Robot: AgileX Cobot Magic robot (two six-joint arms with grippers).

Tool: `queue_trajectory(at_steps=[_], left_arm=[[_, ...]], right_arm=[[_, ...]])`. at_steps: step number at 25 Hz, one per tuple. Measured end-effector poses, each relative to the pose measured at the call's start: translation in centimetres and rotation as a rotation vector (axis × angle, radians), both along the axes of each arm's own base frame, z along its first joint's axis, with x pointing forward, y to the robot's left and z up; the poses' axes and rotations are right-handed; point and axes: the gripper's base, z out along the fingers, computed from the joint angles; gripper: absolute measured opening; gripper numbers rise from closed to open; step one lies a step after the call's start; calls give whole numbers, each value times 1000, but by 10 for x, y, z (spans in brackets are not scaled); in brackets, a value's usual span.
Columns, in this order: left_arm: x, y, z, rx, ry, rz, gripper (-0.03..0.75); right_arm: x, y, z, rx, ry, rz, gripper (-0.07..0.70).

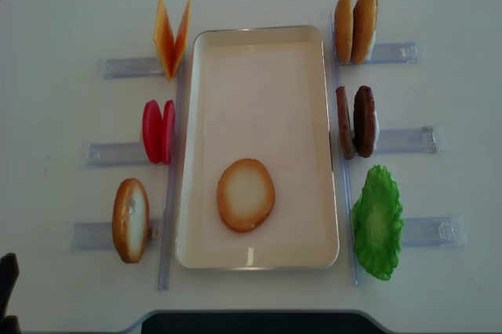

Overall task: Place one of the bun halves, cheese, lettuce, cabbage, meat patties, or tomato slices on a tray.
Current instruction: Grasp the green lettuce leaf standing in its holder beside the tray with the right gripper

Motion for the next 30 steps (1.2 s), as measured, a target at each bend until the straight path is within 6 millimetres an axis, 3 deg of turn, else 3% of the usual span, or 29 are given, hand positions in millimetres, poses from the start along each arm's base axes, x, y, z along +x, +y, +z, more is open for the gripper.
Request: queue_trajectory(at_steps=[7,20,25,30], left_arm=[[0,0,0,0,0,0,380],[0,0,0,0,0,0,380],[0,0,0,0,0,0,380],[0,0,0,0,0,0,376]], right_arm=[[3,0,5,13,65,-18,303],[70,13,68,20,322,-46,303],[100,18,70,6,420,-49,303],[134,23,55,-22,573,-54,303]])
